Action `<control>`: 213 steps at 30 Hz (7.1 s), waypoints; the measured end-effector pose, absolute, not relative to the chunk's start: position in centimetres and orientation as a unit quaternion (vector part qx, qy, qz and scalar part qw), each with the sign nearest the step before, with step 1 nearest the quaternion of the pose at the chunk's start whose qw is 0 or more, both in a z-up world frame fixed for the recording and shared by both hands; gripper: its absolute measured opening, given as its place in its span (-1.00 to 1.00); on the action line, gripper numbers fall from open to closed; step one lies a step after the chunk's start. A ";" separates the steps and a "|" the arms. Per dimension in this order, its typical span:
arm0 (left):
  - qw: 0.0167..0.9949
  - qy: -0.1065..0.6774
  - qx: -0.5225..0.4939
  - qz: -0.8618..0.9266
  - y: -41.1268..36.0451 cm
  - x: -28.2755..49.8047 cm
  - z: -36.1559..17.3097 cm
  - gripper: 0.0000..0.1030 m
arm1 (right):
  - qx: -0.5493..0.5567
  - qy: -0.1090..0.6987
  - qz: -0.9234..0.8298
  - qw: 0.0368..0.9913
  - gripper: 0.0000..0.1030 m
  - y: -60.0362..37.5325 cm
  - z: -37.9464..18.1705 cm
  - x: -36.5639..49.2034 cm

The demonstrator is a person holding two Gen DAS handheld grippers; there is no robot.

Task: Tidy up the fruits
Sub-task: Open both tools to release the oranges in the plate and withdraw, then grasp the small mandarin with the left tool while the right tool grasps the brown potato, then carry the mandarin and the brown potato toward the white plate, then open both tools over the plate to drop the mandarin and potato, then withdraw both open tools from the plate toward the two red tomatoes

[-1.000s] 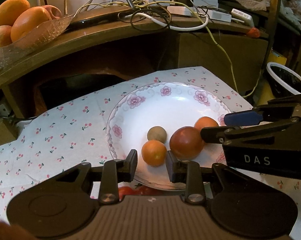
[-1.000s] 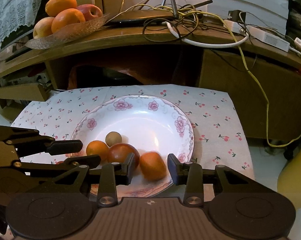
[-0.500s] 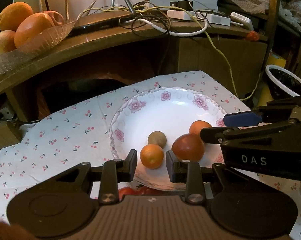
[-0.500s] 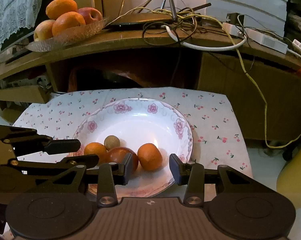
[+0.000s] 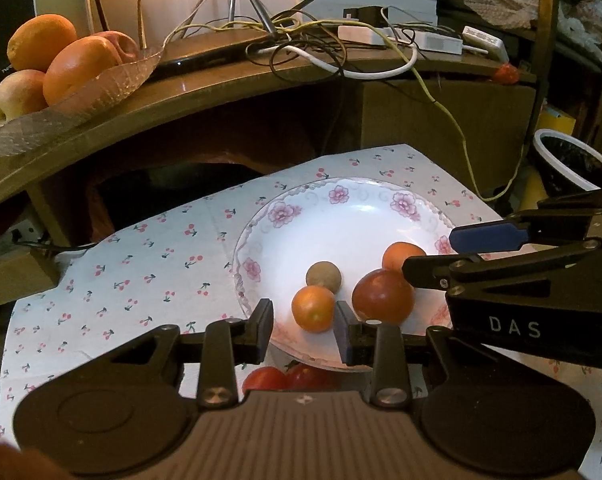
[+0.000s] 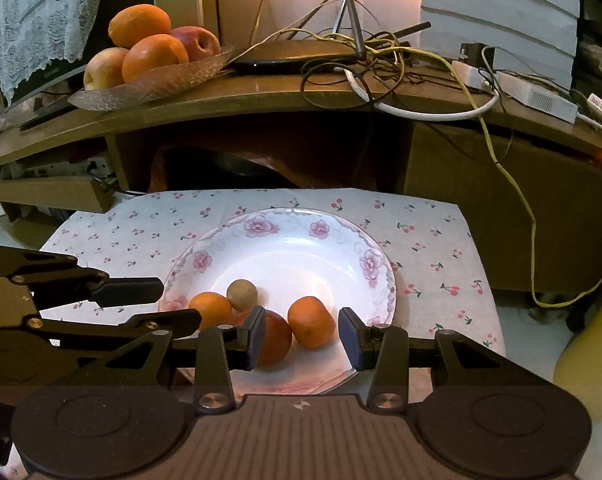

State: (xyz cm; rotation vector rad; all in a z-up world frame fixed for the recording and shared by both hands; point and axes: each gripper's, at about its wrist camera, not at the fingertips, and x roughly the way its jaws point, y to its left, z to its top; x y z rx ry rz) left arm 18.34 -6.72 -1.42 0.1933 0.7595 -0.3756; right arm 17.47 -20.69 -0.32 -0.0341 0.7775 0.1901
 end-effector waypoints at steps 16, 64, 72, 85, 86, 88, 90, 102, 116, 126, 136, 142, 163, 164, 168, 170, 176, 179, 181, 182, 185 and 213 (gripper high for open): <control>0.907 0.370 0.103 -0.174 -5.4 16.4 -0.7 -0.26 | -0.017 0.376 0.111 0.920 -0.18 -19.7 0.4 15.9; 0.867 0.429 0.155 -0.201 -0.6 11.9 -4.5 -0.12 | -0.054 0.449 0.235 0.860 -0.17 -13.9 -4.0 13.6; 0.870 0.423 0.145 -0.208 -1.1 12.5 -4.2 -0.12 | -0.041 0.467 0.233 0.852 -0.47 -13.9 -4.5 14.3; 0.878 0.418 0.101 -0.211 -3.9 15.3 -5.6 -0.14 | -0.028 0.467 0.196 0.862 -0.47 -18.2 -3.5 13.8; 0.880 0.415 0.098 -0.210 -4.0 15.4 -5.7 -0.14 | -0.026 0.468 0.194 0.862 -0.47 -18.6 -3.5 13.7; 0.881 0.416 0.092 -0.207 -4.0 15.6 -5.7 -0.20 | -0.023 0.469 0.189 0.862 -0.47 -19.2 -3.4 13.7; 0.883 0.414 0.094 -0.200 -4.2 15.7 -5.7 -0.27 | -0.021 0.470 0.185 0.863 -0.47 -19.8 -3.4 13.6; 0.878 0.422 0.107 -0.198 -3.9 12.4 -4.6 -0.33 | -0.031 0.470 0.190 0.861 -0.47 -20.1 -2.8 12.9; 0.870 0.434 0.116 -0.204 -3.3 10.2 -5.3 -0.22 | -0.067 0.484 0.222 0.844 -0.45 -18.5 -3.7 11.6; 0.870 0.432 0.116 -0.209 -2.9 9.8 -5.4 -0.11 | -0.078 0.481 0.223 0.844 -0.42 -18.4 -3.8 11.5; 0.865 0.441 0.107 -0.215 -3.4 9.9 -4.9 -0.32 | -0.083 0.485 0.222 0.842 -0.46 -18.5 -3.7 11.2; 0.875 0.421 0.103 -0.217 -4.2 10.9 -3.3 -0.32 | -0.072 0.468 0.220 0.853 -0.47 -18.7 -2.5 11.4; 0.905 0.370 0.095 -0.188 -7.3 19.7 -0.4 -0.33 | -0.027 0.412 0.146 0.899 -0.45 -20.7 0.4 17.5; 0.905 0.370 0.097 -0.188 -7.5 20.0 -0.5 -0.33 | -0.027 0.411 0.143 0.900 -0.45 -20.8 0.3 17.9; 0.905 0.370 0.101 -0.183 -7.8 20.9 -1.1 -0.34 | -0.032 0.412 0.136 0.901 -0.45 -20.9 -0.2 19.0; 0.906 0.369 0.099 -0.181 -7.8 21.4 -1.2 -0.34 | -0.036 0.411 0.132 0.901 -0.45 -20.8 -0.4 19.6; 0.906 0.371 0.090 -0.184 -7.6 22.4 -1.7 -0.35 | -0.044 0.402 0.127 0.906 -0.45 -20.8 -0.7 21.1; 0.905 0.374 0.090 -0.183 -7.7 22.6 -2.0 -0.35 | -0.045 0.399 0.128 0.907 -0.45 -20.8 -0.9 21.6; 0.904 0.376 0.089 -0.183 -7.7 22.8 -2.1 -0.35 | -0.046 0.400 0.128 0.906 -0.45 -20.8 -1.1 21.9; 0.904 0.376 0.088 -0.183 -7.6 22.8 -2.2 -0.35 | -0.045 0.401 0.128 0.906 -0.44 -20.7 -1.2 22.0; 0.904 0.376 0.087 -0.183 -7.7 22.8 -2.1 -0.34 | -0.047 0.400 0.131 0.906 -0.40 -20.7 -1.3 22.0; 0.916 0.358 0.069 -0.164 -5.6 21.6 -0.2 -0.20 | -0.034 0.383 0.127 0.914 -0.37 -21.3 -0.2 21.1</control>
